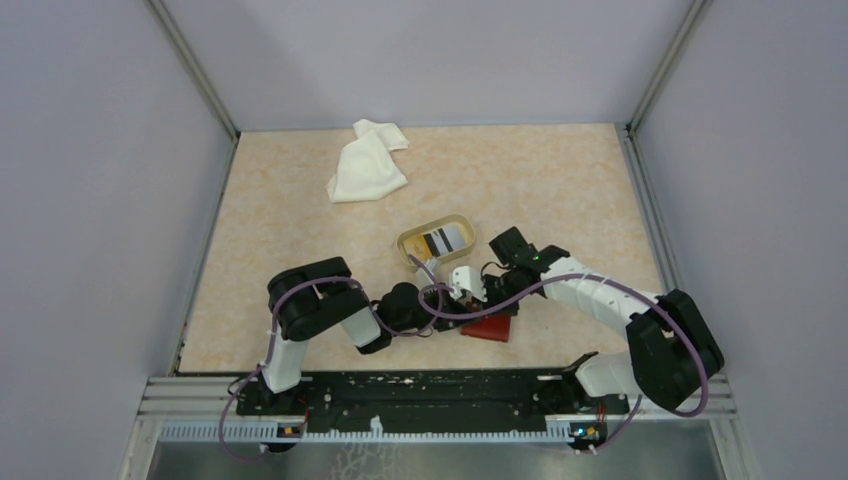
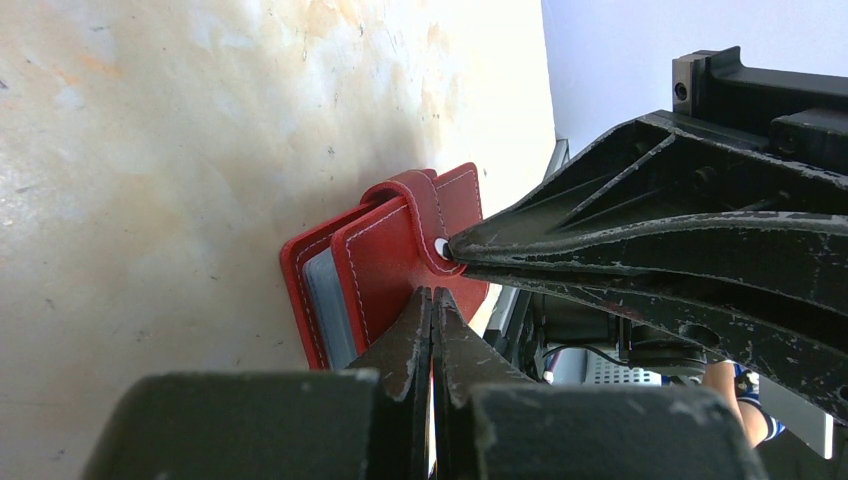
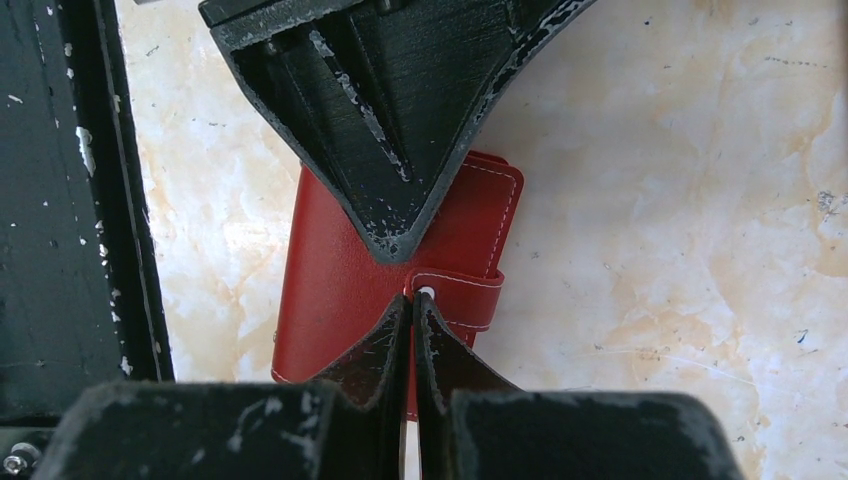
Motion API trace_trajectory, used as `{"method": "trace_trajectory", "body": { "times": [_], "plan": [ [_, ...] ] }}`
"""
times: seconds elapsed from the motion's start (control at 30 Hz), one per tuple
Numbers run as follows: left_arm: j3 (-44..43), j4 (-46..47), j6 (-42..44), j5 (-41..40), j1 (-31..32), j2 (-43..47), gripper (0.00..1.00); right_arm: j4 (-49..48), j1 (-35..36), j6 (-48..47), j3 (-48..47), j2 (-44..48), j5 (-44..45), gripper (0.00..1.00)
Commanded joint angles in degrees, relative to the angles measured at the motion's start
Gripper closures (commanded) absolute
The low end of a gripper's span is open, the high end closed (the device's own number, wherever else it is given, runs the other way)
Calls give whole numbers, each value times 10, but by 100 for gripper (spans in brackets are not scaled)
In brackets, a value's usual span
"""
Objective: Put the credit cards into the card holder
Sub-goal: Close the card holder at the center of the board.
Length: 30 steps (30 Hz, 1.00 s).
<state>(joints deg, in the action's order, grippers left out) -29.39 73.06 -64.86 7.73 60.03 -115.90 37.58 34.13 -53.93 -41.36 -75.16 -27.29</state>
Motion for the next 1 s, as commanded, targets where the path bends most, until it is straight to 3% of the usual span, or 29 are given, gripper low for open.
{"method": "trace_trajectory", "body": {
  "times": [0.0,0.97],
  "plan": [
    [7,-50,22,-22,0,-7,100,33,12,-8,-17,10,-32,100],
    [9,-37,21,-21,0,-11,100,78,41,-31,-19,-50,-9,100]
  ]
}}
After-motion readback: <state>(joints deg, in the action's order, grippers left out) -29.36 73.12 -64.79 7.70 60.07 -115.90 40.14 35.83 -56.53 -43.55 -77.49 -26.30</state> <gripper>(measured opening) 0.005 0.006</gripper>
